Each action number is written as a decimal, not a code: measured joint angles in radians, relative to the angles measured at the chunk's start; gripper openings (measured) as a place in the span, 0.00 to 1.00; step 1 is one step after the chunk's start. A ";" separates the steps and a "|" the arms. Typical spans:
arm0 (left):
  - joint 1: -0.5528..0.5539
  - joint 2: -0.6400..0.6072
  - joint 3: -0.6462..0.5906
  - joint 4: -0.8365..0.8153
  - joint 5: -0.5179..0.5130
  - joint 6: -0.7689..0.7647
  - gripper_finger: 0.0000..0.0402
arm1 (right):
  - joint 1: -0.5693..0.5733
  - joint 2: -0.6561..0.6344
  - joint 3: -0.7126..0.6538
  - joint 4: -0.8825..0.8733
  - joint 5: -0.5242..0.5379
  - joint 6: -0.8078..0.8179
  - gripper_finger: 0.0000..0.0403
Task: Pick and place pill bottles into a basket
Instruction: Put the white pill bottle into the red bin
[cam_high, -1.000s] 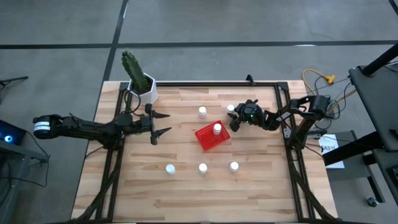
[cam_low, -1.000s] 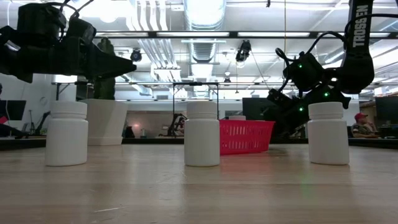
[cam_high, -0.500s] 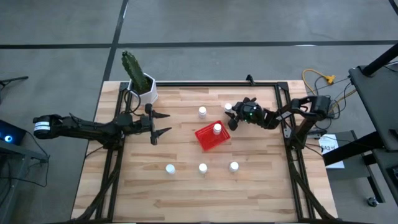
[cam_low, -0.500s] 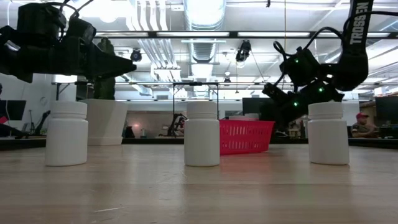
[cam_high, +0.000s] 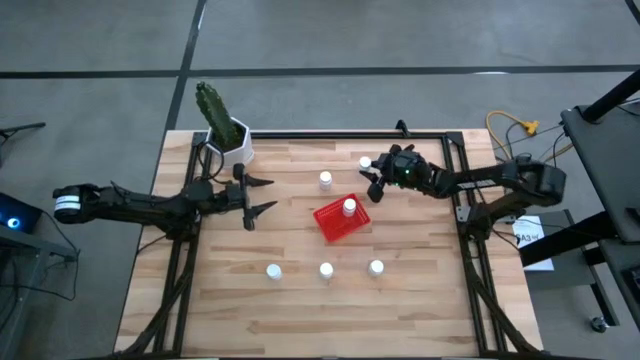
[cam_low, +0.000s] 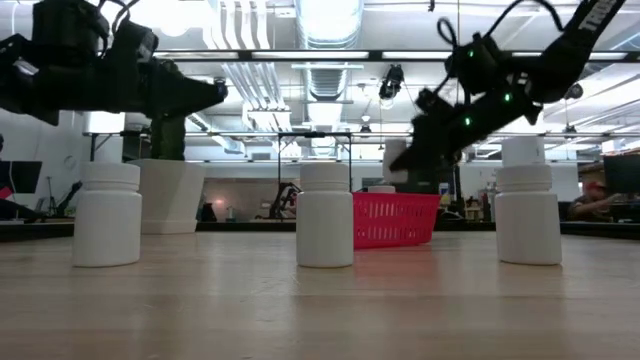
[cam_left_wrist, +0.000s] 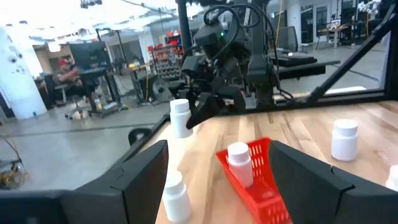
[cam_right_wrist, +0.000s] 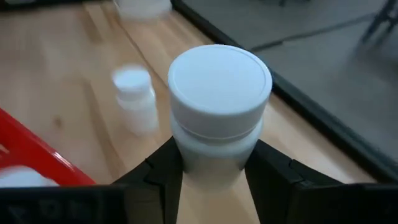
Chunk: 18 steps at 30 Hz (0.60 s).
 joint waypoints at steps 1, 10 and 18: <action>0.000 0.000 0.007 -0.001 0.000 0.009 0.64 | 0.000 -0.022 0.007 -0.014 -0.016 -0.003 0.33; 0.000 0.041 0.145 -0.186 0.018 0.024 0.64 | 0.001 -0.142 0.023 -0.053 -0.169 -0.002 0.33; 0.005 0.114 0.362 -0.524 0.037 0.099 0.64 | 0.004 -0.126 0.030 -0.054 -0.273 0.011 0.33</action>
